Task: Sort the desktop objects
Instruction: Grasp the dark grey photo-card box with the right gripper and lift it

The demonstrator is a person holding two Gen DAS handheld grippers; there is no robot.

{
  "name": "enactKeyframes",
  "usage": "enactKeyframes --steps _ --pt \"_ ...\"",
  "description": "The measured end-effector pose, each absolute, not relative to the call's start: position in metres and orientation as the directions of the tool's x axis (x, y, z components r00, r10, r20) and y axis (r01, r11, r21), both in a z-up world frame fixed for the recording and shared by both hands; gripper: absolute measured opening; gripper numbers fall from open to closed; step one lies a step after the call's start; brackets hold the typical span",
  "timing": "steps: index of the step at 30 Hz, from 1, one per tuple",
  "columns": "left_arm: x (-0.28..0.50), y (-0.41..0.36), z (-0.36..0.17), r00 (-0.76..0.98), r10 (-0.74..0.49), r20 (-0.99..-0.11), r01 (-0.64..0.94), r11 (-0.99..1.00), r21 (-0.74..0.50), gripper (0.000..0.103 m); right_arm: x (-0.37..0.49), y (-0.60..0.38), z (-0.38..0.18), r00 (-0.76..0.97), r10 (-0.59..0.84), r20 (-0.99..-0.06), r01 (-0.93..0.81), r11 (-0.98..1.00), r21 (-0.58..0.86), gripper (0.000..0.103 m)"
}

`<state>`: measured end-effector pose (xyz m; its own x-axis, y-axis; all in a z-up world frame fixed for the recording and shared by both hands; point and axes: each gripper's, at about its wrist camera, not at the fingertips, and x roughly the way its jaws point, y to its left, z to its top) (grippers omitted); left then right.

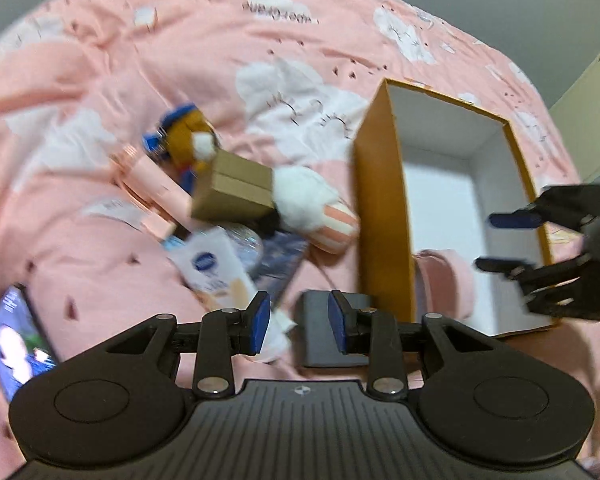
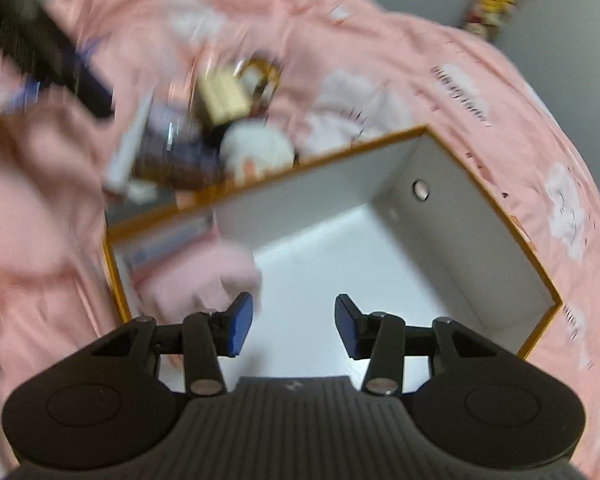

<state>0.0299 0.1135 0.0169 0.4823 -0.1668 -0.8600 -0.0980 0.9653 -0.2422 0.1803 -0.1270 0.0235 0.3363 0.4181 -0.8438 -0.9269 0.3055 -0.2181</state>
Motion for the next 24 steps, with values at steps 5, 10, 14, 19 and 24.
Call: enactKeyframes --steps 5,10,14,19,24 --pt "0.021 0.111 0.021 0.51 -0.086 -0.856 -0.077 0.987 -0.145 0.049 0.157 -0.123 0.048 0.308 0.538 -0.785 -0.928 0.351 -0.124 0.048" --pt "0.013 0.098 0.015 0.511 -0.052 -0.858 -0.006 0.998 -0.064 0.051 0.13 -0.09 0.042 0.229 0.584 -0.779 -0.966 0.236 -0.107 0.051" --pt "0.006 0.095 0.008 0.506 -0.022 -0.862 0.02 1.0 -0.014 0.051 0.102 -0.064 0.03 0.186 0.521 -0.833 -0.981 0.147 -0.127 0.05" --pt "-0.004 0.103 0.005 0.504 -0.021 -0.864 0.027 1.0 -0.008 0.051 0.083 -0.031 -0.001 0.171 0.426 -0.888 -0.985 0.076 -0.154 0.05" --pt "-0.01 0.106 -0.002 0.498 -0.031 -0.867 0.085 0.996 0.013 0.051 0.076 0.0 -0.028 0.161 0.319 -0.934 -0.986 0.022 -0.163 0.05"
